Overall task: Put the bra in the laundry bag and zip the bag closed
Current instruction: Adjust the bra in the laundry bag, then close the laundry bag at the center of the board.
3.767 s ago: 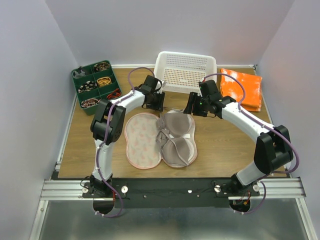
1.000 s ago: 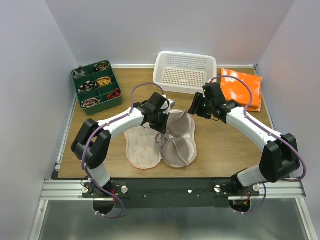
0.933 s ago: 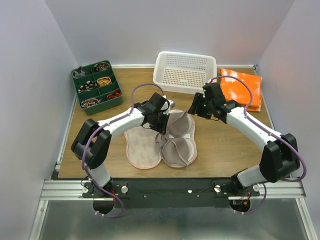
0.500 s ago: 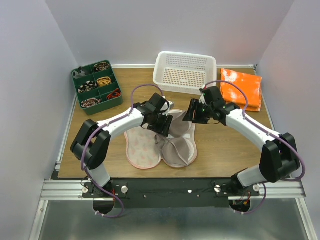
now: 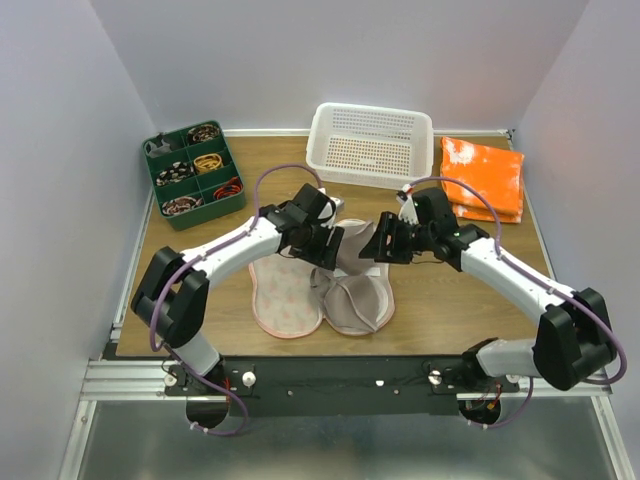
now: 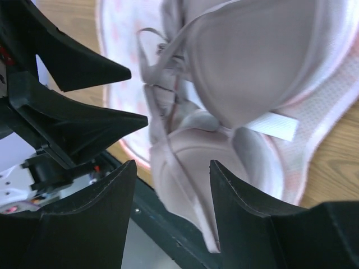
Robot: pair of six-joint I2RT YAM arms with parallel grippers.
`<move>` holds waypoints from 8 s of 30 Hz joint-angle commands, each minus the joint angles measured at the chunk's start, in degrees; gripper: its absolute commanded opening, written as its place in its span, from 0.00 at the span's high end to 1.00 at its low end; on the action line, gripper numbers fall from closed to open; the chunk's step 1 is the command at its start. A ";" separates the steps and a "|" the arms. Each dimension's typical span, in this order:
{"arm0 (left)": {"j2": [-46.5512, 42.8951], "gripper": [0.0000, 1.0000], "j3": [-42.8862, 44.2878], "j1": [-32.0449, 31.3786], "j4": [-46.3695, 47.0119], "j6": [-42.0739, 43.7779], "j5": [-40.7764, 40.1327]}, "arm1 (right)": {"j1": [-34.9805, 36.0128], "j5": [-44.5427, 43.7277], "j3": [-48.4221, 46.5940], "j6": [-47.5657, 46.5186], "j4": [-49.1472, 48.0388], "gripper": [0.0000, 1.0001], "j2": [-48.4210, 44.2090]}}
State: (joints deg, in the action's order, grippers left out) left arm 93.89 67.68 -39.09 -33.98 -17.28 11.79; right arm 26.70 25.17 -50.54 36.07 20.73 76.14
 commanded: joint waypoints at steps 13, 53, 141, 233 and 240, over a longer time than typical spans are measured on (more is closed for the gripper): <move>-27.70 0.11 -7.30 0.42 1.64 -10.40 -24.97 | 10.56 14.03 10.29 19.73 -30.64 0.37 3.30; -24.72 0.13 -9.76 2.53 1.81 -9.71 -22.60 | 14.00 4.27 7.32 8.05 -21.00 0.35 14.84; -23.05 0.09 -24.79 17.38 -2.94 -18.94 -16.90 | 12.50 -31.58 -1.93 6.72 12.67 0.35 -2.39; -13.38 0.75 -26.20 17.47 2.25 -20.16 -19.79 | 1.78 -26.57 -4.83 -0.13 9.33 0.34 1.03; -15.91 1.00 -24.18 16.15 0.49 -20.43 -20.58 | 1.16 -27.89 -3.86 1.28 9.06 0.34 1.82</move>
State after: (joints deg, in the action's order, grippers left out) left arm 80.16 42.00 -21.87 -32.62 -36.99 -6.46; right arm 28.73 -1.63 -54.89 36.40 30.92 77.28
